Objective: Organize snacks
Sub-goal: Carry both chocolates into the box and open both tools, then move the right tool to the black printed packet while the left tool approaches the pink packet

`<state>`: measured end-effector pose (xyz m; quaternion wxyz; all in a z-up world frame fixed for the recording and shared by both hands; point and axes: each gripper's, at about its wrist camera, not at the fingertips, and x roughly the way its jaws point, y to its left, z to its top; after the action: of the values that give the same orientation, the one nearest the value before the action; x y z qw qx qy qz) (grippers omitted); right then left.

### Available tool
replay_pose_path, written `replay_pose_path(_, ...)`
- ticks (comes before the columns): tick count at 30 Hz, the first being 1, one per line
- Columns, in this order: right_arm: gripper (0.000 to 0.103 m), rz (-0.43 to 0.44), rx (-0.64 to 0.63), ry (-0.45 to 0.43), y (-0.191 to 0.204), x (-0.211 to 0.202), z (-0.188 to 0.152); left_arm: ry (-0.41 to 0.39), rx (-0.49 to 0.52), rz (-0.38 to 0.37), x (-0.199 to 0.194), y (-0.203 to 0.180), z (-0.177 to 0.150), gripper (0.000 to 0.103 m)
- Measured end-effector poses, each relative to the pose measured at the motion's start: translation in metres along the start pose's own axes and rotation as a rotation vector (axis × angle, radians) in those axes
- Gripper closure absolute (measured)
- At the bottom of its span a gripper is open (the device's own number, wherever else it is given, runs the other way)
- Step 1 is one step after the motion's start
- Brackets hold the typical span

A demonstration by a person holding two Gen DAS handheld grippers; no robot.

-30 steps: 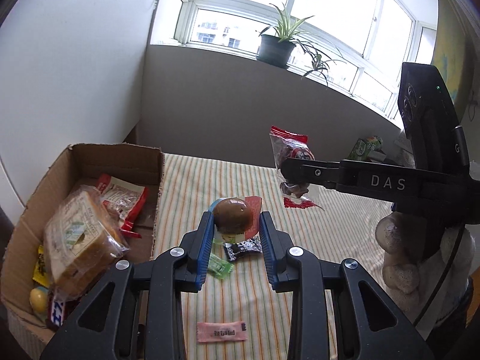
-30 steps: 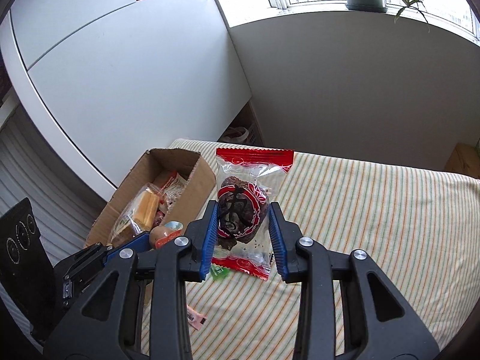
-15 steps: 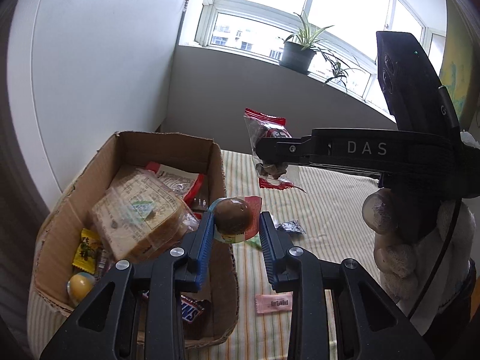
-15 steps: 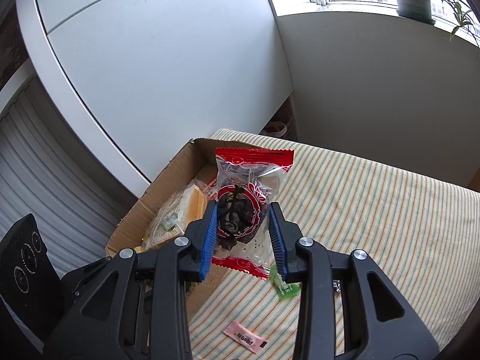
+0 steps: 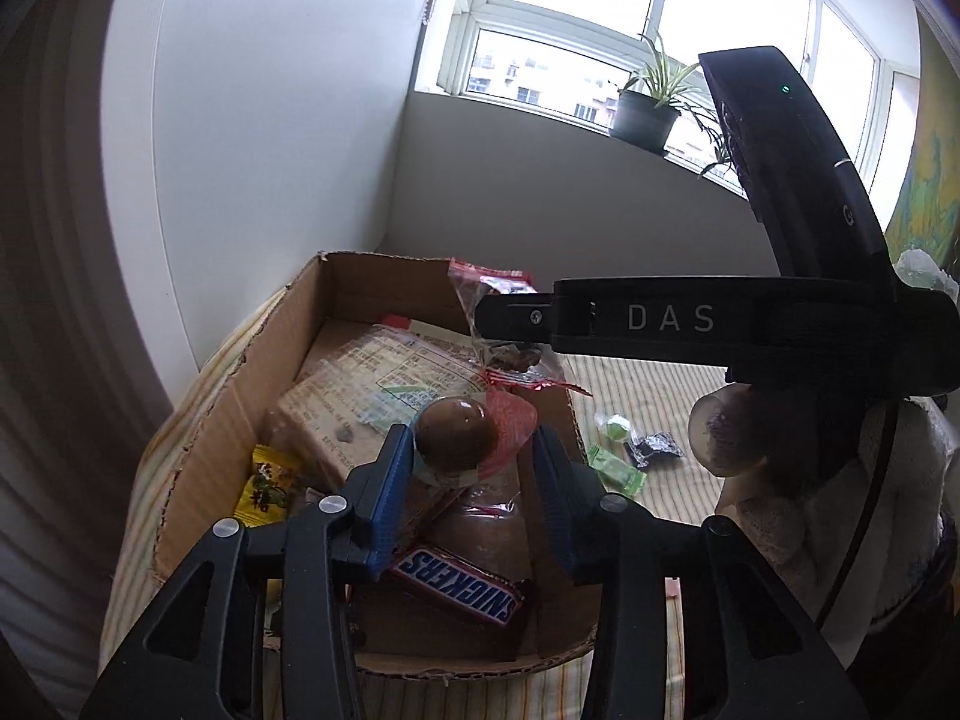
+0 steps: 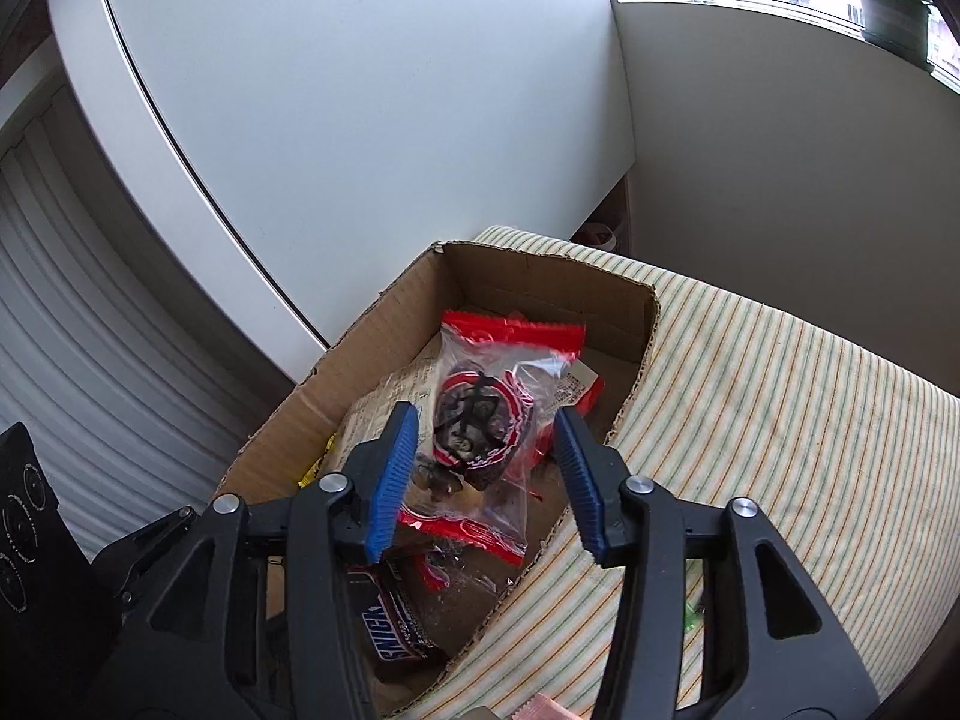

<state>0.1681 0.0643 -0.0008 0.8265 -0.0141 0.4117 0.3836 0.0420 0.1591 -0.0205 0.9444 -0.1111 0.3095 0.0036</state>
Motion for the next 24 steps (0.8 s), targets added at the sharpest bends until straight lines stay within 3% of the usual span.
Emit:
replay_pose_path(1,0.033,-0.005,0.003,-0.010,0.000,-0.001,0.000,-0.003,0.001,0.001,-0.001,0.001,0.000,0.046)
replay_pose_path(8,0.027,-0.014,0.044,-0.048,-0.016,-0.014,0.003,-0.032,-0.020,0.004,-0.011,0.010,0.001,0.042)
replay_pose_path(24,0.027,-0.071,0.089,-0.062,-0.074,-0.053,-0.012,-0.023,0.032,-0.043,-0.007,-0.022,0.000,0.042)
